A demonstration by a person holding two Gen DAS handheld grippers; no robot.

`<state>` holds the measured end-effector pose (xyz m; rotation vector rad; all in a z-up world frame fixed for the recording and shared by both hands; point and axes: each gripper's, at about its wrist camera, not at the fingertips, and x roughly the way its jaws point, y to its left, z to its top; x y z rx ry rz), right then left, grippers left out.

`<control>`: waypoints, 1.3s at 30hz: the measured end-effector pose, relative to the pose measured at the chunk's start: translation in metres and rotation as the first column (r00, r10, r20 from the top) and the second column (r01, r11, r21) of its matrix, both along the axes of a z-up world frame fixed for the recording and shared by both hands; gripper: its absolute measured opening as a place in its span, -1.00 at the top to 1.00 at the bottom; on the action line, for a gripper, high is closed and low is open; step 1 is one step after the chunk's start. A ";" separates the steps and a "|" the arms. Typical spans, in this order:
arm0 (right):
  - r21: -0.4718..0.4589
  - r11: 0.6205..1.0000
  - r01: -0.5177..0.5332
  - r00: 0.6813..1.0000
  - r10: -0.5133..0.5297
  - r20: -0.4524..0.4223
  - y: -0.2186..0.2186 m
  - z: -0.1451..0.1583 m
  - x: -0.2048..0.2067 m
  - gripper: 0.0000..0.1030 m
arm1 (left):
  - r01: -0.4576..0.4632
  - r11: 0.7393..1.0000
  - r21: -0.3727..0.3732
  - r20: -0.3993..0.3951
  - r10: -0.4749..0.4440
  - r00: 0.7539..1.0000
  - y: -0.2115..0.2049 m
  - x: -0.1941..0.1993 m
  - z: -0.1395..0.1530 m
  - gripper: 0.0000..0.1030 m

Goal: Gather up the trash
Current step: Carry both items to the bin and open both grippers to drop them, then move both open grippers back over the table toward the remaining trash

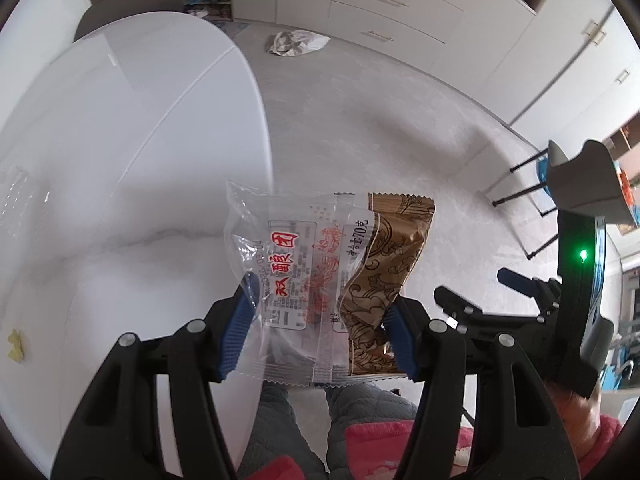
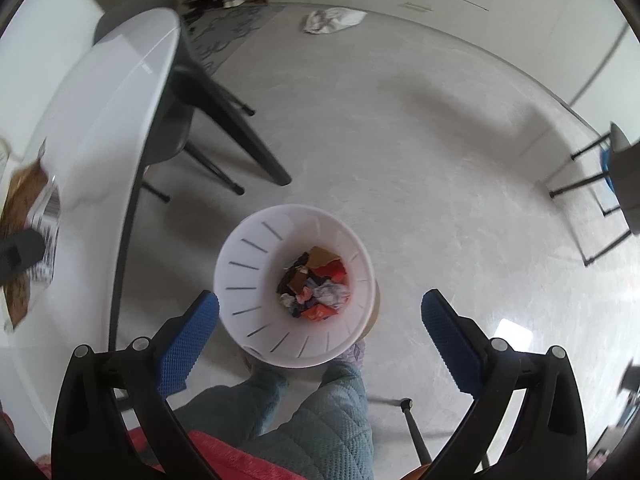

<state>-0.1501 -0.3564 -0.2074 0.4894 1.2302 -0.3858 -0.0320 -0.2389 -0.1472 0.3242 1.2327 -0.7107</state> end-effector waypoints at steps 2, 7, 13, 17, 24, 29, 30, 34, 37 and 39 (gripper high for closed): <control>-0.005 1.000 0.028 1.000 -0.028 -0.004 -0.006 0.000 -0.005 -0.95 | 0.024 1.000 -0.012 -0.012 -0.024 1.000 -0.004 -0.002 0.000 -0.21; -0.006 0.998 0.068 0.998 -0.068 -0.011 -0.016 -0.001 -0.015 -0.95 | 0.071 0.997 -0.037 -0.024 -0.072 0.997 -0.011 -0.007 0.000 -0.74; -0.001 0.997 0.073 0.997 -0.073 -0.021 -0.017 -0.001 -0.016 -0.95 | 0.102 0.994 -0.032 -0.004 -0.102 0.995 -0.015 -0.011 0.002 -0.85; -0.004 0.998 0.057 0.998 -0.057 -0.023 -0.013 0.001 -0.013 -0.95 | 0.086 0.996 -0.028 -0.011 -0.087 0.996 -0.012 -0.008 0.002 -0.85; 0.000 1.000 0.012 1.000 -0.012 -0.017 0.000 0.008 0.004 -0.95 | 0.004 0.999 -0.035 0.004 -0.004 1.000 0.012 0.008 0.006 -0.85; -0.005 0.997 -0.078 0.997 0.078 0.008 0.029 0.019 0.035 -0.95 | -0.111 0.994 -0.015 0.062 0.112 0.992 0.059 0.033 0.008 -0.85; -0.008 0.994 -0.110 0.994 0.110 0.016 0.041 0.022 0.046 -0.95 | -0.142 0.990 -0.008 0.076 0.142 0.987 0.072 0.039 0.008 -0.85; -0.017 0.976 -0.218 0.975 0.218 0.030 0.082 0.031 0.079 -0.95 | -0.310 0.951 0.020 0.131 0.305 0.943 0.143 0.068 0.006 -0.85; -0.025 0.949 -0.313 0.949 0.314 0.039 0.122 0.038 0.108 -0.95 | -0.420 0.907 0.047 0.173 0.406 0.897 0.199 0.086 0.001 -0.85; -0.030 0.930 -0.365 0.929 0.366 0.045 0.148 0.042 0.125 -0.95 | -0.478 0.876 0.062 0.193 0.459 0.867 0.232 0.096 -0.004 -0.85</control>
